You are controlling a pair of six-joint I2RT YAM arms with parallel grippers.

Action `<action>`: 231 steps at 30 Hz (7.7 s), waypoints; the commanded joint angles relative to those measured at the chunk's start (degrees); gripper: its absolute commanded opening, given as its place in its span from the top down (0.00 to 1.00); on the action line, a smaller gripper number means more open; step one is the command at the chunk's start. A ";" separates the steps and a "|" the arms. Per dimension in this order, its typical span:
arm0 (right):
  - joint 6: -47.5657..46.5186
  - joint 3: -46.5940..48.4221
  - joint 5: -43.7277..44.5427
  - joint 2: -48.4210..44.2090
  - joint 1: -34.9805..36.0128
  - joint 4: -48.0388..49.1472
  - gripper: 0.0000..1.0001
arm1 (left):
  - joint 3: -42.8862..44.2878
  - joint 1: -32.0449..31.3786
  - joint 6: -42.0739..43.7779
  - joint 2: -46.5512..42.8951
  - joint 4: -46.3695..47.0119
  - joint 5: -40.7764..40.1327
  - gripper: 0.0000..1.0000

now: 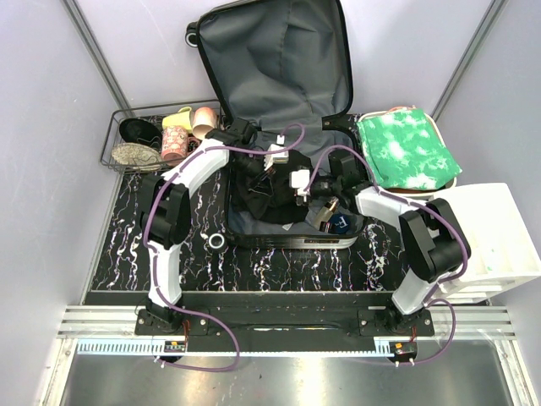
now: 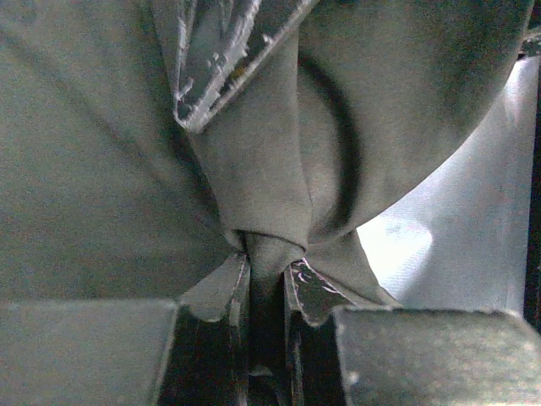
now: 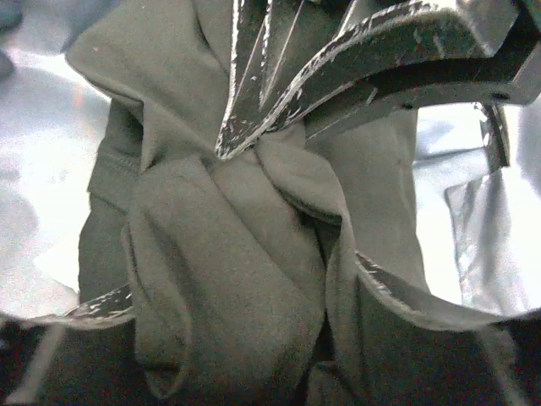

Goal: Open, take out, and arrange the luggage

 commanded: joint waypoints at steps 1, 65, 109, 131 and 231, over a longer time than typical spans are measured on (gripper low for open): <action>0.76 6.29 1.58 1.33 0.82 -0.66 0.42 | 3.09 1.75 -0.12 -0.79 -0.43 5.53 0.90; 16.43 30.30 -4.31 7.58 -2.09 -31.87 0.00 | 1.33 7.29 3.31 -4.14 -1.31 6.33 1.00; 2.70 32.05 14.86 4.68 -1.90 -17.01 1.00 | 0.91 10.71 -12.06 -12.47 5.98 6.94 0.01; -7.49 59.54 2.30 6.50 -33.35 -28.27 1.00 | -5.79 11.42 -17.43 -17.49 13.20 9.93 0.01; -0.73 34.23 18.12 8.90 6.54 -38.64 1.00 | -16.95 14.58 -21.21 -27.69 16.27 1.84 0.04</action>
